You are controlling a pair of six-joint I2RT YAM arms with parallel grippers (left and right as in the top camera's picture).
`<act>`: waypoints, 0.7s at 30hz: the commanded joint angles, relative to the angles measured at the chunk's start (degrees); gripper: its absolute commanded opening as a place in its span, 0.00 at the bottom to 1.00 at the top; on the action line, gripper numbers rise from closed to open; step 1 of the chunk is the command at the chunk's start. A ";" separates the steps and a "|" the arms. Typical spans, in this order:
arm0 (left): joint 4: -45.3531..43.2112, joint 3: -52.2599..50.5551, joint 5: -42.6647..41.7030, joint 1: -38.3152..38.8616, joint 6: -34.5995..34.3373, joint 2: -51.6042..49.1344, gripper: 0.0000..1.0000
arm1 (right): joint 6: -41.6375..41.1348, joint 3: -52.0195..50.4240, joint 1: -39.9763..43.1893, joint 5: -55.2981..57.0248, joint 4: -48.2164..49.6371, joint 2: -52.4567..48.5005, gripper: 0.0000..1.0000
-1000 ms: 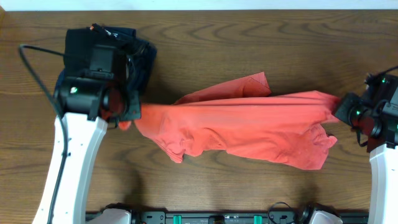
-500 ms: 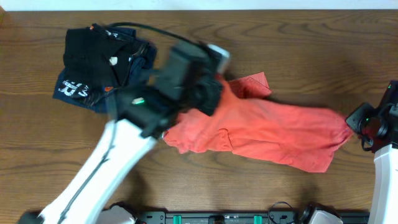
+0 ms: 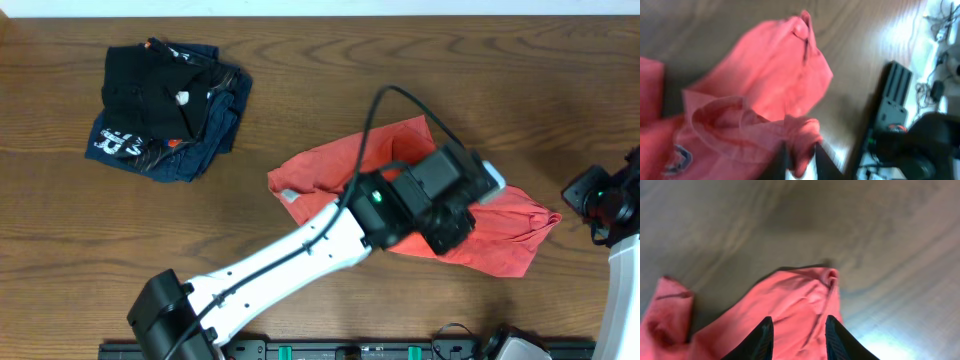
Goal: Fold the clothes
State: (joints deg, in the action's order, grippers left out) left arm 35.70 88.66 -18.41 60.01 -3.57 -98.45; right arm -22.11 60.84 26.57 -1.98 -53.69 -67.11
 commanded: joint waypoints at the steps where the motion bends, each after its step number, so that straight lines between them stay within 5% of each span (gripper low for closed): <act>1: 3.23 0.57 5.57 -0.70 -0.76 1.62 0.54 | 6.38 0.24 0.52 -10.73 1.40 0.26 0.33; 8: 13.00 0.57 15.34 -4.42 -0.76 7.17 0.66 | 19.50 0.24 -1.95 -33.86 4.02 0.22 0.36; 21: 28.63 0.55 17.33 -24.59 -1.64 12.24 0.73 | 25.64 -3.91 -26.01 -30.64 -4.35 -6.49 0.39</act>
State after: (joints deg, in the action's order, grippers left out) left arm 62.87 88.75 -2.07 38.85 -4.71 -86.02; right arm 1.30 59.20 5.13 -33.19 -57.93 -71.68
